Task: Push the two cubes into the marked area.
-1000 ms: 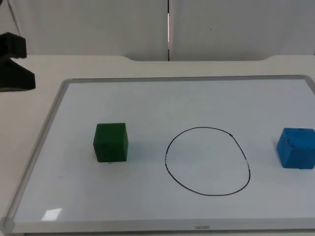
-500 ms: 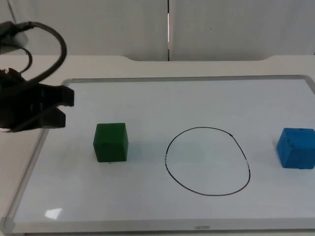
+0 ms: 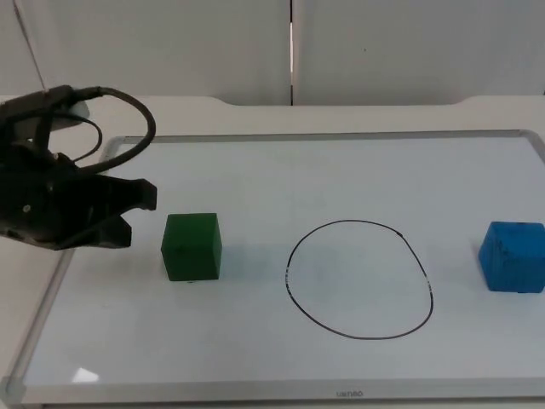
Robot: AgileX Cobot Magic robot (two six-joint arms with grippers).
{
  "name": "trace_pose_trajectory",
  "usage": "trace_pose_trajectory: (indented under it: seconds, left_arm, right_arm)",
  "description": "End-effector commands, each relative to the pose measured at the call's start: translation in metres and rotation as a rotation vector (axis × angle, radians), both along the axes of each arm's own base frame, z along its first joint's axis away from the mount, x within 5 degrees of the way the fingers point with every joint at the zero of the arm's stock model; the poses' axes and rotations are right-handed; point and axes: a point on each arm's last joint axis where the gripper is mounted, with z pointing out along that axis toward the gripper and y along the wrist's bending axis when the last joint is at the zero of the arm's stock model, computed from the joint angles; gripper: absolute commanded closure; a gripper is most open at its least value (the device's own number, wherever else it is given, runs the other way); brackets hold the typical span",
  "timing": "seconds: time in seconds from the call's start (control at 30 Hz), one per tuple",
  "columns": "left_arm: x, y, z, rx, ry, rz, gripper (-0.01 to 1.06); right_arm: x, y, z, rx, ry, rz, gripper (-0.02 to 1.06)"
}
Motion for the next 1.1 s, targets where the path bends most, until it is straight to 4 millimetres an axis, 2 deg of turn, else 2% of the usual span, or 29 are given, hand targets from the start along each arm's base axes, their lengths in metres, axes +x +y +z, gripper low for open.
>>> trace_pose_trajectory:
  seconds: [0.0, 0.43, 0.77, 1.07]
  left_arm:
    - [0.005, -0.001, -0.004, 0.003, 0.003, 0.007, 1.05]
    - [0.024, -0.007, -0.021, -0.018, 0.032, -0.013, 1.05]
    - [0.023, -0.009, -0.038, -0.039, 0.073, -0.024, 1.05]
    - [0.024, -0.012, -0.036, -0.070, 0.053, -0.037, 1.05]
  right_arm:
    - [0.000, 0.000, 0.000, 0.001, -0.005, -0.007, -0.01]
    - [0.000, 0.000, 0.000, 0.001, -0.005, -0.007, -0.01]
    - [0.000, 0.000, 0.000, 0.001, -0.005, -0.007, -0.01]
    - [0.000, 0.000, 0.000, 0.001, -0.005, -0.007, -0.01]
